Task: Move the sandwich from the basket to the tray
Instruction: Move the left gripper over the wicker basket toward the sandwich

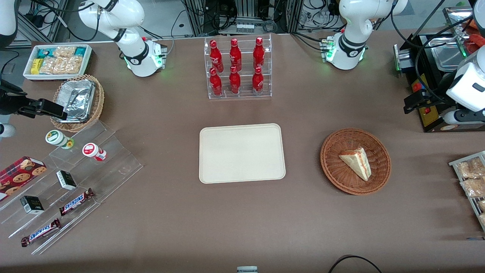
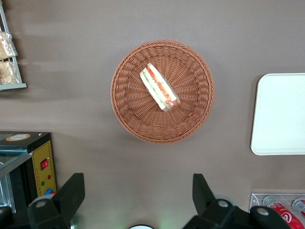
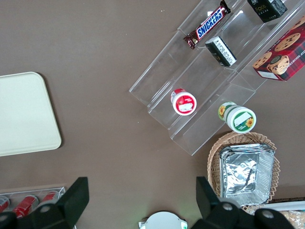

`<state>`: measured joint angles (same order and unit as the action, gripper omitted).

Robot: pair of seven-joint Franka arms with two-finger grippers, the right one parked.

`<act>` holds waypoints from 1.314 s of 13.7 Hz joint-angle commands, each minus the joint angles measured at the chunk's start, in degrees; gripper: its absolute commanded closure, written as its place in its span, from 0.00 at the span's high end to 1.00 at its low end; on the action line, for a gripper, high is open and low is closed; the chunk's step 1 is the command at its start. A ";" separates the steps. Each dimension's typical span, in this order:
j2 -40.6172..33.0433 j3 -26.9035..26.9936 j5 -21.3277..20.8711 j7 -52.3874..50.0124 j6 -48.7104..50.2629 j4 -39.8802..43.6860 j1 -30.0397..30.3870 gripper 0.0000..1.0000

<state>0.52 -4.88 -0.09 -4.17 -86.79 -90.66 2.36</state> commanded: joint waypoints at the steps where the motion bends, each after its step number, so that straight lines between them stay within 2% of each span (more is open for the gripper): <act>1: 0.53 0.58 -0.78 0.83 0.31 1.28 -0.78 1.00; 6: 1.50 0.31 -0.70 0.04 -2.14 -0.91 -0.69 1.00; 10: 0.27 0.22 -0.70 -1.53 -14.08 -11.71 -0.69 1.00; 15: -0.35 -1.44 -0.70 -18.12 -32.44 -26.03 -0.69 1.00; 18: -0.52 -2.75 -0.79 -26.49 -39.40 -32.28 -0.69 1.00</act>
<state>2.20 -6.74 -0.18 -25.87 -122.47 -118.01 1.89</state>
